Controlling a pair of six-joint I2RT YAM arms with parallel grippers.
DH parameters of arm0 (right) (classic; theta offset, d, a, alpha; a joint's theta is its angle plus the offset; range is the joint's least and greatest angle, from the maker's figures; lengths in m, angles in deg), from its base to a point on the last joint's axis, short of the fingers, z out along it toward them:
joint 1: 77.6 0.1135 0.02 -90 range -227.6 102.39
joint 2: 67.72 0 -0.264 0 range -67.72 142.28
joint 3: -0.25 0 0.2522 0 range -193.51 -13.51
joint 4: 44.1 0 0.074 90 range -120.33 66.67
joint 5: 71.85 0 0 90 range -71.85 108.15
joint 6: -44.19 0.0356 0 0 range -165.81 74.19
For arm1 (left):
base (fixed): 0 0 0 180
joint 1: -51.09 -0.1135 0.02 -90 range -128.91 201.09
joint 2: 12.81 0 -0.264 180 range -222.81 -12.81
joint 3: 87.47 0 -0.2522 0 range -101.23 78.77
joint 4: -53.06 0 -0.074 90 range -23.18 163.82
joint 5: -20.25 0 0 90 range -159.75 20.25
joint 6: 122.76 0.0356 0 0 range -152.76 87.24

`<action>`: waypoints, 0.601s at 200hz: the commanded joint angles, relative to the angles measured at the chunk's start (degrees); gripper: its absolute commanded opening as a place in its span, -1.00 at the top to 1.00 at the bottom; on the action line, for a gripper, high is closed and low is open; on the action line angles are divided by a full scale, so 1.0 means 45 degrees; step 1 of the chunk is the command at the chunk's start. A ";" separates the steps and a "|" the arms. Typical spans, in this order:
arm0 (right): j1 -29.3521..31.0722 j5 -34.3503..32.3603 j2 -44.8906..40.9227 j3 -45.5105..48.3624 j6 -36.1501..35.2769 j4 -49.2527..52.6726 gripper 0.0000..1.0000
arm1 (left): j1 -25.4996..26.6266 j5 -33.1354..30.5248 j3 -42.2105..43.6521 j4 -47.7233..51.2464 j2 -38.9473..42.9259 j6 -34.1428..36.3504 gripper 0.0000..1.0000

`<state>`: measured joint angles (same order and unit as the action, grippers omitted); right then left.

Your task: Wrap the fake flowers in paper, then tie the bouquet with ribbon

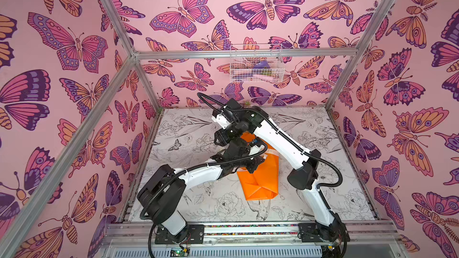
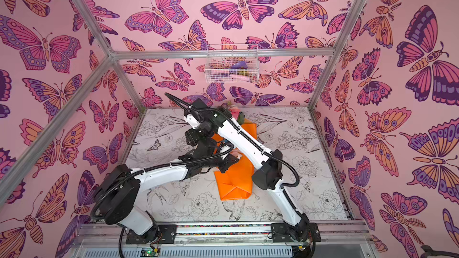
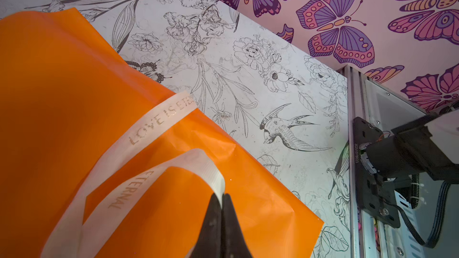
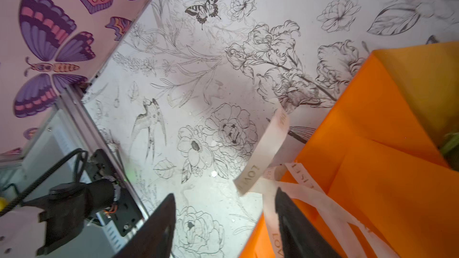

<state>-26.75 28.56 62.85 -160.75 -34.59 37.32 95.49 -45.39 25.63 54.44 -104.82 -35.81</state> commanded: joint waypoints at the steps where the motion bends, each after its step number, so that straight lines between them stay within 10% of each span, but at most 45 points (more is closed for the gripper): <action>1: 0.0554 -0.0832 -0.0264 -0.0026 -0.0951 0.1907 -0.08 | -0.0361 -0.0065 0.0013 -0.0508 -0.0140 -0.0005 1.00; 70: -0.0391 -0.5009 -0.2656 0.0578 -0.0303 0.0603 -0.29 | -0.0423 -0.0467 0.0141 -0.0596 0.0051 -0.0314 1.00; 120: -0.2228 -0.6183 -0.7537 0.6824 0.1331 -0.3564 -0.37 | -0.0818 -0.0126 0.0169 -0.1012 0.0030 -0.0995 1.00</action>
<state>-33.79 5.92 38.96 -140.23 -32.64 29.70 93.09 -47.06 25.91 52.54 -104.86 -38.23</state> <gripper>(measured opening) 0.681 0.046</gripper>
